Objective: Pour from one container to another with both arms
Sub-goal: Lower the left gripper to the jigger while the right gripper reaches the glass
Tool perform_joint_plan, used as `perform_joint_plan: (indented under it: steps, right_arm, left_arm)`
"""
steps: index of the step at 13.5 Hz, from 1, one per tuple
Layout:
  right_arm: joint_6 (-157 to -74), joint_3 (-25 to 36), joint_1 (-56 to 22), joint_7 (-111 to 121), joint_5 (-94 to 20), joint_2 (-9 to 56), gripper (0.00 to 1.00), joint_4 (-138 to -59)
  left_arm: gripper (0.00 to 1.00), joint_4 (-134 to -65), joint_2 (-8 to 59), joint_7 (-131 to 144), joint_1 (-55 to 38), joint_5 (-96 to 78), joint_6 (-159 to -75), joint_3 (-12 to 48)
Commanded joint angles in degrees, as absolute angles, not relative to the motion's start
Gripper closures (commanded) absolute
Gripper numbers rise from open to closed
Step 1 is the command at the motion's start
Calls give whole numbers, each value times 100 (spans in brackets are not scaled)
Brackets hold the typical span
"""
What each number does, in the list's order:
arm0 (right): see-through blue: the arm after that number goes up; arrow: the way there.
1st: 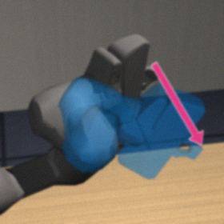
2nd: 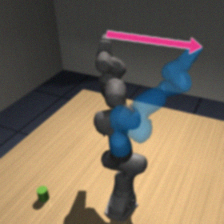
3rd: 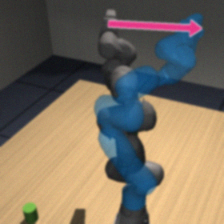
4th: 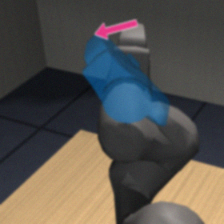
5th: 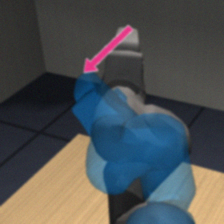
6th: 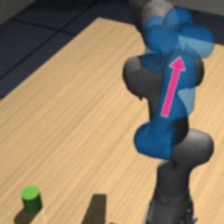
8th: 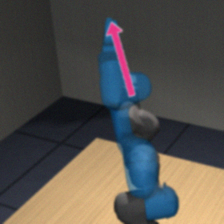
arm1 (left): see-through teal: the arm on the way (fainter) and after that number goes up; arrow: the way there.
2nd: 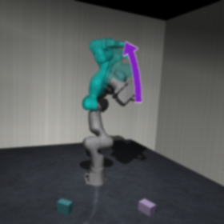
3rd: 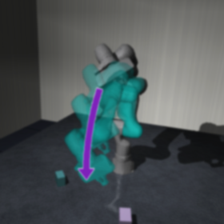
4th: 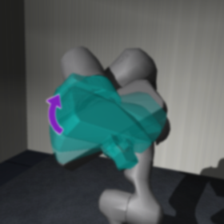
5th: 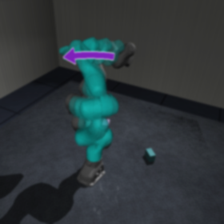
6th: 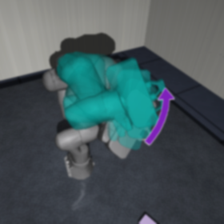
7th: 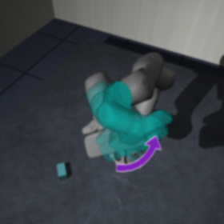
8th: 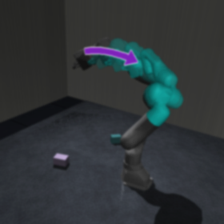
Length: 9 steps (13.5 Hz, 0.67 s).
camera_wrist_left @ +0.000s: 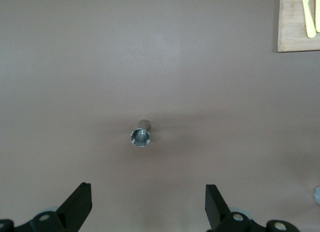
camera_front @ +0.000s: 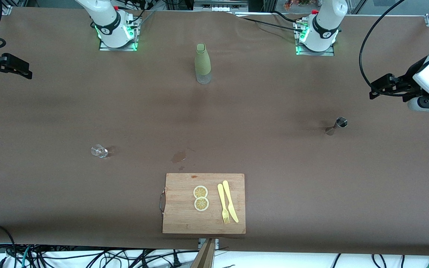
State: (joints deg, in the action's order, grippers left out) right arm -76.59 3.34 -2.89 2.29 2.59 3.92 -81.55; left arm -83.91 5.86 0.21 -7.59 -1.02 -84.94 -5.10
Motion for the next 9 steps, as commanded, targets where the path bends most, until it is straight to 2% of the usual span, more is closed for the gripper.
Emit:
perform_joint_plan:
  steps: [1, 6, 9]
  right_arm:
    - [-7664, 316, -264, 185, 325, 352, 0, -8121]
    - [-7655, 352, -211, 185, 325, 352, 0, -8121]
    - [-7655, 352, -220, 185, 334, 352, 0, -8121]
  left_arm:
    - [0, -8473, 492, -211, -756, 105, -8718, -518]
    - [0, -8420, 483, -202, -773, 255, -8657, -518]
    - [0, -8490, 492, 297, -756, -252, -8413, -702]
